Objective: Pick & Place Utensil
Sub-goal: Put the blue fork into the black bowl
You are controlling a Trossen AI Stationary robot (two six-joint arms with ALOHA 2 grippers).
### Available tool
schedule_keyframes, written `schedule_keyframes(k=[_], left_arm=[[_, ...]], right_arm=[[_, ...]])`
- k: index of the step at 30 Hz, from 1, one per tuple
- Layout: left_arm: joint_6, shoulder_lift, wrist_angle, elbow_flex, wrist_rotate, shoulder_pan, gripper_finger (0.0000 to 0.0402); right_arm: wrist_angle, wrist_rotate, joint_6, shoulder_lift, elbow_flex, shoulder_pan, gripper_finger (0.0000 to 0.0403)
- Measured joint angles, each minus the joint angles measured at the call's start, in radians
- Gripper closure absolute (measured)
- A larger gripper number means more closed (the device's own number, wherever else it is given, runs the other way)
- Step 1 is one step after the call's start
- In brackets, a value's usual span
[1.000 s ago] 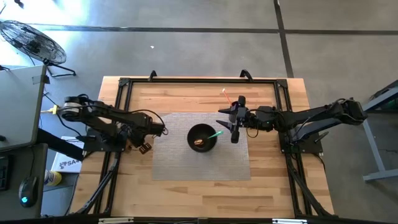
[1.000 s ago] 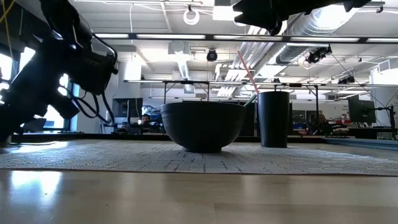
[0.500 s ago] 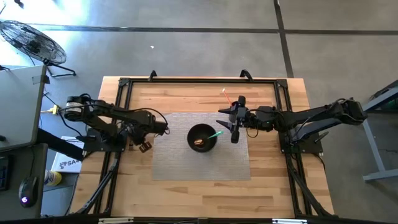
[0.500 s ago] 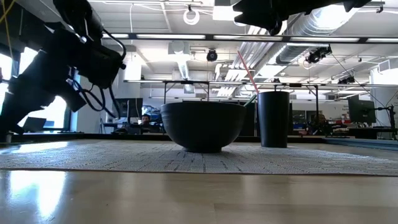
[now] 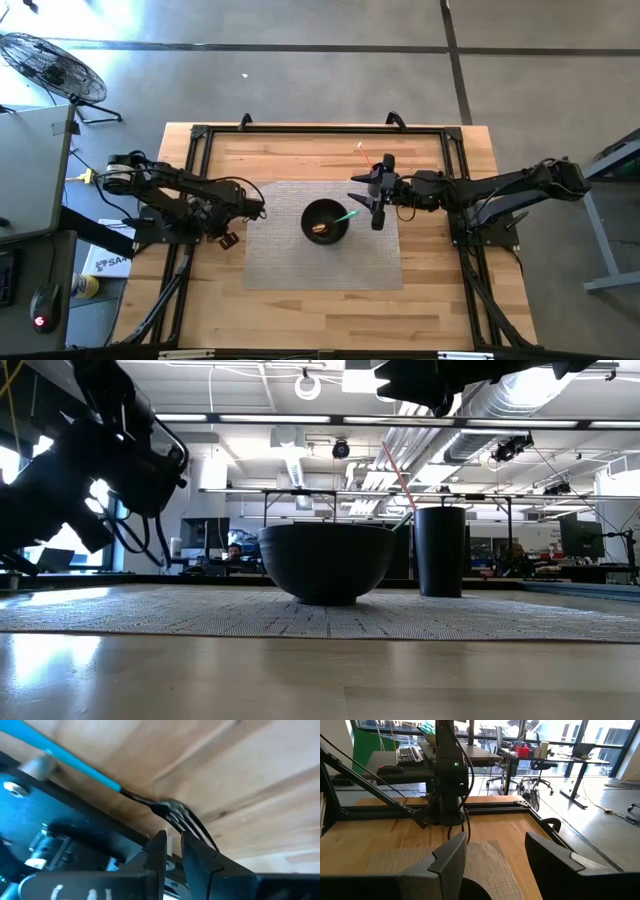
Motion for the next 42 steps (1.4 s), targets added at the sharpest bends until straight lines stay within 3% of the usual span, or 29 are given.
schedule_keyframes(k=[8,16,20,31,35,42], left_arm=[[0.047,0.0,0.049,-0.01,0.059,0.0,0.0348],[0.14,0.0,0.224,-0.01,0.187,-0.003,0.0348],[0.158,-0.001,0.256,0.002,0.199,-0.003,0.0348],[0.157,-0.001,0.234,0.096,0.109,-0.137,0.0348],[0.199,-0.001,0.158,0.116,0.01,-0.202,0.0348],[0.41,-0.001,0.041,0.154,-0.206,-0.223,0.0348]], right_arm=[[0.0,0.0,0.0,0.0,0.0,0.0,0.0206],[0.0,0.0,0.0,0.0,0.0,0.0,0.0206],[0.0,0.0,0.0,0.0,0.0,0.0,0.0206],[-0.001,0.0,0.0,0.0,0.0,0.0,0.0206],[0.0,0.0,0.0,0.0,0.0,0.0,0.0206],[0.002,0.0,0.0,0.0,0.0,0.0,0.0206]])
